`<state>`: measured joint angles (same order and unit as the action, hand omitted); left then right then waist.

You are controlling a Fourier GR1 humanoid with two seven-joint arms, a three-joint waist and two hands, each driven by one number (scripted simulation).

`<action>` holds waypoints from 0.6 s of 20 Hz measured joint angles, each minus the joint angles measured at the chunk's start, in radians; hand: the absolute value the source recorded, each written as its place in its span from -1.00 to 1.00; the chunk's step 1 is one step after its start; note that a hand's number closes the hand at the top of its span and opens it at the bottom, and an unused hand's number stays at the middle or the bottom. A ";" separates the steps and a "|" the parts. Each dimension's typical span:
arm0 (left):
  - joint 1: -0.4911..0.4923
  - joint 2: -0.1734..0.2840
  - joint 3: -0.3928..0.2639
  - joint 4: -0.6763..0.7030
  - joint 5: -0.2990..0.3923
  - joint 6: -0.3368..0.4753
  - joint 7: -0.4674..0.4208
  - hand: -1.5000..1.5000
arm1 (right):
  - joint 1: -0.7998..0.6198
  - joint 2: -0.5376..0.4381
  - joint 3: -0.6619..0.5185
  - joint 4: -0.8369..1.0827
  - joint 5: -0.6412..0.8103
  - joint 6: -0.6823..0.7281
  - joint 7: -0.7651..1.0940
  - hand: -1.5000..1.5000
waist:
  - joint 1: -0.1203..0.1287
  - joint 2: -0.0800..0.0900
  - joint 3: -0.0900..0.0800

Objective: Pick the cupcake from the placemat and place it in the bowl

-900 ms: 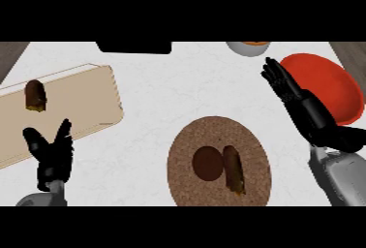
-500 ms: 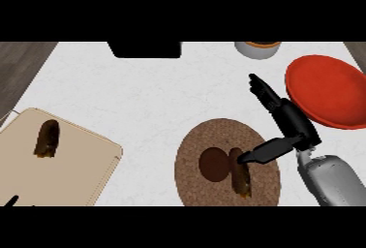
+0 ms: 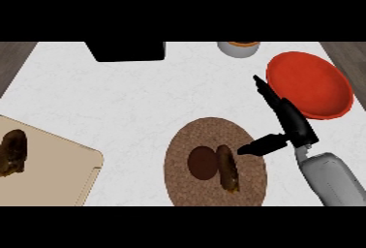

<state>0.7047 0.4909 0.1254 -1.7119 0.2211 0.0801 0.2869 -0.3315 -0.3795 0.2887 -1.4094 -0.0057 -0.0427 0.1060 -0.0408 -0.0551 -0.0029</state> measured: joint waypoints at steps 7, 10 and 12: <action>-0.017 -0.010 0.030 -0.005 0.011 -0.075 -0.065 0.00 | -0.094 -0.079 0.139 0.053 0.132 0.114 0.129 -1.00 | 0.015 0.017 -0.020; -0.090 -0.032 0.023 -0.045 0.040 -0.103 -0.110 0.00 | -0.129 -0.107 0.224 0.083 0.165 0.227 0.201 -1.00 | 0.024 0.027 -0.027; -0.194 -0.068 0.000 -0.102 0.080 -0.115 -0.157 0.00 | -0.162 -0.114 0.274 0.097 0.174 0.310 0.257 -1.00 | 0.024 0.034 -0.026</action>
<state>0.5104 0.4233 0.1249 -1.8142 0.3010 -0.0354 0.1296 -0.4938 -0.4940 0.5627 -1.3123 0.1678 0.2674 0.3634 -0.0168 -0.0207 -0.0284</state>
